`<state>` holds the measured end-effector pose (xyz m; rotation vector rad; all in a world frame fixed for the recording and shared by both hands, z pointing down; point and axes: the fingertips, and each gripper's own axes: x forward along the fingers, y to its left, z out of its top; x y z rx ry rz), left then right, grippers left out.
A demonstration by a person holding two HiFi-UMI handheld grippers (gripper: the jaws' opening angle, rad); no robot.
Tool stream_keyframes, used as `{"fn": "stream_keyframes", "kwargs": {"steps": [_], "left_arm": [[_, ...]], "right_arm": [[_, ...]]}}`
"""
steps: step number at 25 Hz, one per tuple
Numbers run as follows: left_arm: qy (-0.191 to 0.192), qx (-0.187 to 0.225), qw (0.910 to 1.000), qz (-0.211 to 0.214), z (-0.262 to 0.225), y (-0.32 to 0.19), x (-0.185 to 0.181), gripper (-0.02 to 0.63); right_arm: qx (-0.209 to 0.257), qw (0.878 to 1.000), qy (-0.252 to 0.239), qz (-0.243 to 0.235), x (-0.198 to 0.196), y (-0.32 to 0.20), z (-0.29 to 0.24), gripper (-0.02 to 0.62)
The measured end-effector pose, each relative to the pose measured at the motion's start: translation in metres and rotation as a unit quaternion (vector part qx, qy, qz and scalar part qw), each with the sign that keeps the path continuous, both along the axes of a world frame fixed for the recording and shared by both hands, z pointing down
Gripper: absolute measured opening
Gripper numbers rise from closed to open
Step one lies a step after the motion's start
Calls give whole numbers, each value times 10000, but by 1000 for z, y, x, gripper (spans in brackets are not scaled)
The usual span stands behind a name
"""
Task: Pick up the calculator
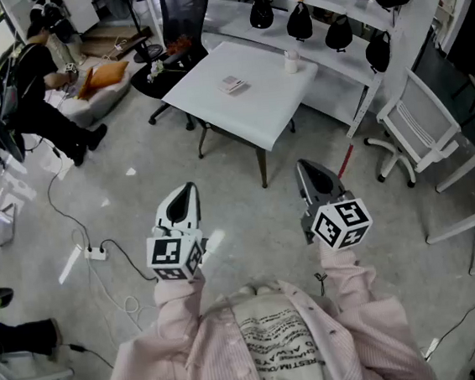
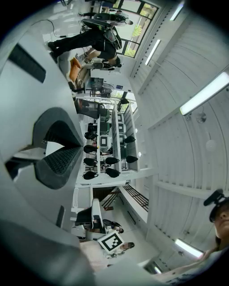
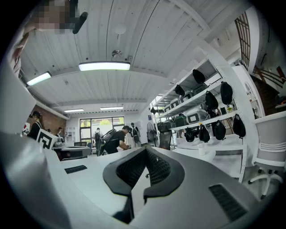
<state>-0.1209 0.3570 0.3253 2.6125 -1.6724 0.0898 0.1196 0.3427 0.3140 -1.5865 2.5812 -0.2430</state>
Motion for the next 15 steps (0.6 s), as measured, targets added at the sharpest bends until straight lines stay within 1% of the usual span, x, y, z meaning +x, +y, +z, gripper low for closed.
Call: {"fn": "stream_keyframes", "kwargs": {"steps": [5,11,12,13,15], "left_arm": [[50,-38,10000,-13,4,-1,4,2],[79,-60,9999,-59,8,0,13,2],[98,-69,9999,-73,10,1,14,2],[119,-84,9999,-90,11,1,15,2],[146,-120,9997,-126,15,4,16,2]], "right_arm": [[29,9999,-127,-21,4,-3,2,0],[-78,9995,-258,-150,10,-5,11,5],[-91,9995,-271,-149,12,-5,13,23],[-113,9994,-285,-156,13,-6,15,65],[-165,9992,-304,-186,15,-5,18,80]]}}
